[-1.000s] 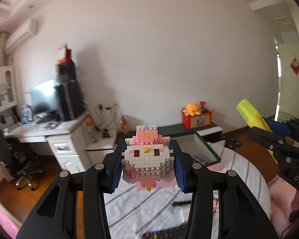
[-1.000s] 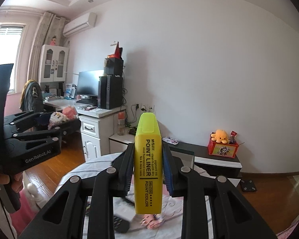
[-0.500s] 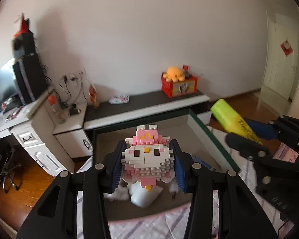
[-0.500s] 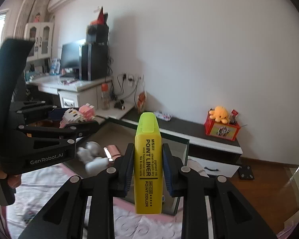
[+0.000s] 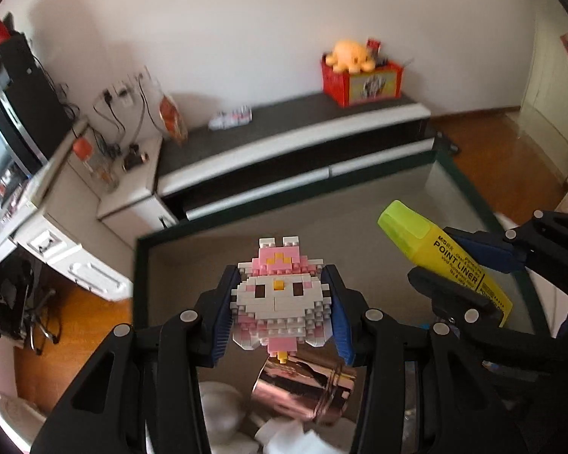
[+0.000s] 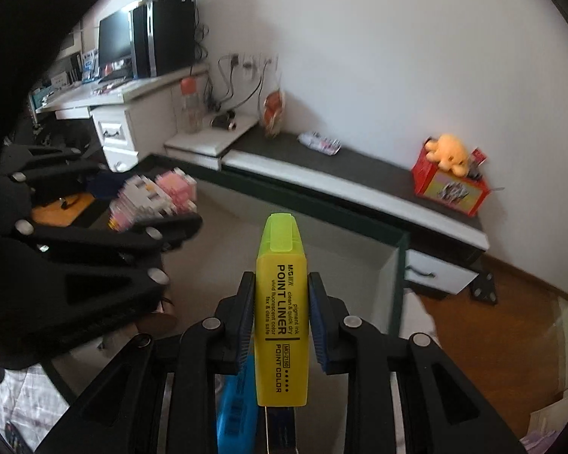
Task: Organize rigid objects
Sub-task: 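Lower the figure and highlighter into the pink box and open both grippers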
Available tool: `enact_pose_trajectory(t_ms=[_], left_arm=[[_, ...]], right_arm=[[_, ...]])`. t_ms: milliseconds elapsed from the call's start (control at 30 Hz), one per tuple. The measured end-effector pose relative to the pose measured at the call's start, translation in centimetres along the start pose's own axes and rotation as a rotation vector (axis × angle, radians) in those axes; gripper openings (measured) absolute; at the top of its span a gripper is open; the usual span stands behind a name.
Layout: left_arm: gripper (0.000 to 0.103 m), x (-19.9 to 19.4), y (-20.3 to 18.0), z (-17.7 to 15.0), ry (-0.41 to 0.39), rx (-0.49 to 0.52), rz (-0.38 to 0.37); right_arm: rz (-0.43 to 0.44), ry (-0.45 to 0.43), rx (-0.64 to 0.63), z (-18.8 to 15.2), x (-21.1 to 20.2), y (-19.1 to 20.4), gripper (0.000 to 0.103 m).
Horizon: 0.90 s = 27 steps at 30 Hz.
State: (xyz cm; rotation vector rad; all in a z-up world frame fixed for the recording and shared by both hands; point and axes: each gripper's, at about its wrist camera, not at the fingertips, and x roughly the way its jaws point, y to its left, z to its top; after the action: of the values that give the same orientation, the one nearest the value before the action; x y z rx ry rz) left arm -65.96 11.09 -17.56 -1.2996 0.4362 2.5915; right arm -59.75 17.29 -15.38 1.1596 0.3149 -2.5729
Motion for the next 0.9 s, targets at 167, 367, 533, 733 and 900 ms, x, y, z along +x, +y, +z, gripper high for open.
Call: enact_pose_trajectory(t_ms=[167,367,533,733,900], left_arm=[[0.045,1.5,-0.4,-0.3,0.036,0.004,0.007],[0.074,1.4,0.6,-0.3,0.027,-0.028,0.028],[0.087,-0.2,1.8,-0.8,0.001,-0.062,0.053],[0.095,-5.2,3.5,-2.2,-0.078,-0.095,0.067],[0.102,-12.1,4.2,-4.9,-0.217,-0.120,0.079]], right_arm=[[0.053,0.102,-0.019,-0.2,1.8,0.0,0.028],[0.050,0.130,-0.031,-0.3,1.8,0.2,0.028],[0.044,0.094,-0.022,-0.1,1.2,0.3,0.029],[0.032,-0.005,-0.015,0.2,-2.3,1.4,0.049],[0.028,-0.118,-0.013,-0.4,-8.0,3.0,0.062]])
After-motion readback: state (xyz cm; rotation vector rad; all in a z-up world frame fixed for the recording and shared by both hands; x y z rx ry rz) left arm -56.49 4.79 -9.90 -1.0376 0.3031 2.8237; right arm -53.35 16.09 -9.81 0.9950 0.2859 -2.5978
